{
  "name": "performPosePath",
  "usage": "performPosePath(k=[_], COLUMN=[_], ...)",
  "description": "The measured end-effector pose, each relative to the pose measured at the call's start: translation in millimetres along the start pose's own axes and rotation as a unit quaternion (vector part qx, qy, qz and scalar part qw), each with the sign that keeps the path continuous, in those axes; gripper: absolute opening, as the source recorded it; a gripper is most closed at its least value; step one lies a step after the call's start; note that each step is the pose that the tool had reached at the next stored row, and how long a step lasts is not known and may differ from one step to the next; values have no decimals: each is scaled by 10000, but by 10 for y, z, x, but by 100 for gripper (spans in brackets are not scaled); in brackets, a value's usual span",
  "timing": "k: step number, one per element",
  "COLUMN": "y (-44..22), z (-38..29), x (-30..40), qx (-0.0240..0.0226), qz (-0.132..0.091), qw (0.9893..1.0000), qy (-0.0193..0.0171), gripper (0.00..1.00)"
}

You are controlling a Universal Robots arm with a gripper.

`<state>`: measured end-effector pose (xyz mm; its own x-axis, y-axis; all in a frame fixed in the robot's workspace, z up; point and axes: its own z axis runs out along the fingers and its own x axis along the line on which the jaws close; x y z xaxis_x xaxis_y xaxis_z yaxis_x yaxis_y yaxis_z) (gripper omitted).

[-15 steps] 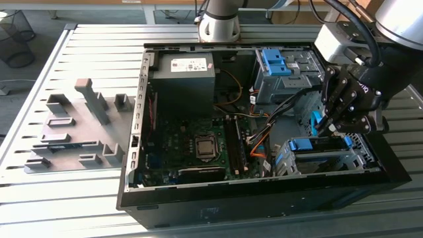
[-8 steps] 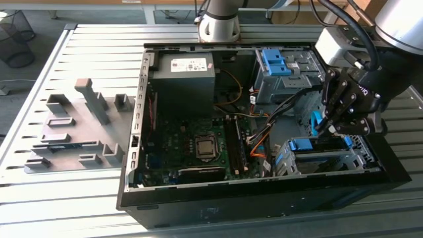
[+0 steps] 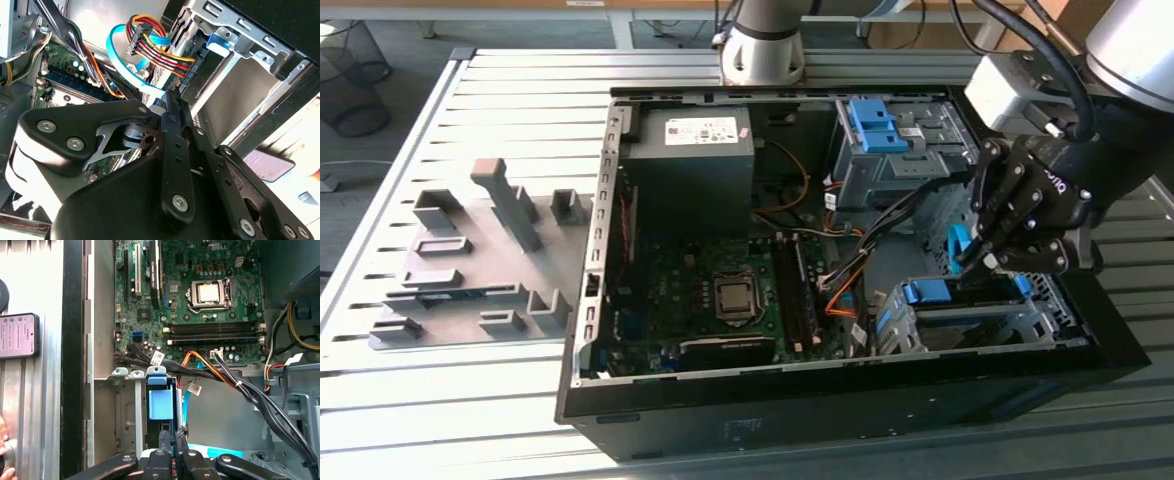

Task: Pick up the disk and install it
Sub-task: 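Insert the second disk wire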

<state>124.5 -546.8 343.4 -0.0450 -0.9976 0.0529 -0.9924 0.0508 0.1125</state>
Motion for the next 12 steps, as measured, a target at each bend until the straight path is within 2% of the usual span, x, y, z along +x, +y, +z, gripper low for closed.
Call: performPosePath(k=[3,6,8,12], y=[-3,-19,-48,-78], z=[0,-2,-5,0], x=[1,0,0,5], qx=[-52,-155,-173,-180], qz=[-3,-9,-8,23], qw=[10000,9999,9998,9998], qy=[-9,-15,-14,-19], gripper=[16,16,16,16])
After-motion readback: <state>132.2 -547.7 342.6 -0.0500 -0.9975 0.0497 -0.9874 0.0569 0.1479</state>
